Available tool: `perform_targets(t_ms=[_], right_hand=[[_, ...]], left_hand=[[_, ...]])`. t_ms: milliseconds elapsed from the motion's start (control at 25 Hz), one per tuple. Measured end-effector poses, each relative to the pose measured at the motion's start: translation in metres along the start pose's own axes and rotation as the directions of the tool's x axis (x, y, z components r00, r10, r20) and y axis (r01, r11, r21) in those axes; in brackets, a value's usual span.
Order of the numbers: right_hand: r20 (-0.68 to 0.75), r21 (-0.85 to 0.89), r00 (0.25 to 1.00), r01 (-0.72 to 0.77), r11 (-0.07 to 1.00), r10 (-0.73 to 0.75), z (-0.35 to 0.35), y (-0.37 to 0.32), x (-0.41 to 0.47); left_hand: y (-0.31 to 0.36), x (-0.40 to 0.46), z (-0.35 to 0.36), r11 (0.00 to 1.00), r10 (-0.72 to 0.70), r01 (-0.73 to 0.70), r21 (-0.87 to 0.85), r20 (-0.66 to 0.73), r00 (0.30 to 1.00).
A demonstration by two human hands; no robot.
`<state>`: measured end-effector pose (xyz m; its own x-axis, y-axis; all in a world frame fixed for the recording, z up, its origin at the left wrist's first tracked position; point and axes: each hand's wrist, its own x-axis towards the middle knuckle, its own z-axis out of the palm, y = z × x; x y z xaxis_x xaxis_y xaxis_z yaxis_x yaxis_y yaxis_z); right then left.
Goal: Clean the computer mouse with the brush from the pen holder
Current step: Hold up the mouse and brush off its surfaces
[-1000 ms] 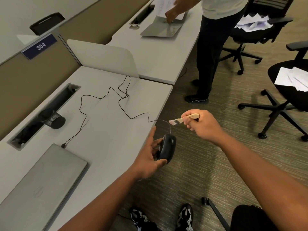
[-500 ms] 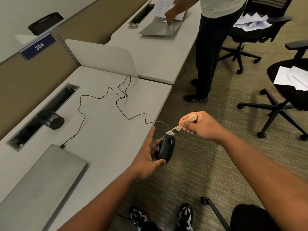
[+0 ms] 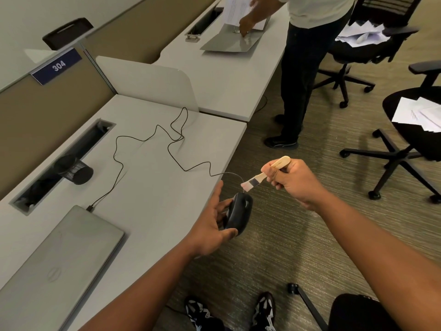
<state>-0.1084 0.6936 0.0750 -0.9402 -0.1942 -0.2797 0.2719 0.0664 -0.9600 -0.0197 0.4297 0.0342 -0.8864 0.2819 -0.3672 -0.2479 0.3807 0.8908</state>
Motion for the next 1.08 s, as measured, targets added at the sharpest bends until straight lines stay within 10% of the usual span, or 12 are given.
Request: perform_targets(t_ms=[360,560,800,1080], right_hand=[[-0.097,-0.373,0.987,0.082,0.924,-0.127,0.012,0.010,0.006],[-0.157,0.015,0.987,0.021,1.000,-0.018,0.007,0.007,0.005],[0.036,-0.133,0.999,-0.015,0.991,0.020,0.005,0.007,0.008],[-0.171,-0.103,0.985,0.020,0.994,-0.038,0.014,0.023,0.006]], left_hand=[[0.004,-0.003,0.001,1.000,0.005,-0.004,-0.018,0.047,0.999],[0.001,-0.001,-0.002,1.000,-0.020,0.021,-0.013,0.056,0.998],[0.001,0.001,-0.001,1.000,0.004,-0.003,-0.024,0.065,0.998],[-0.004,0.002,-0.001,0.999,-0.018,0.021,-0.035,0.077,0.997]])
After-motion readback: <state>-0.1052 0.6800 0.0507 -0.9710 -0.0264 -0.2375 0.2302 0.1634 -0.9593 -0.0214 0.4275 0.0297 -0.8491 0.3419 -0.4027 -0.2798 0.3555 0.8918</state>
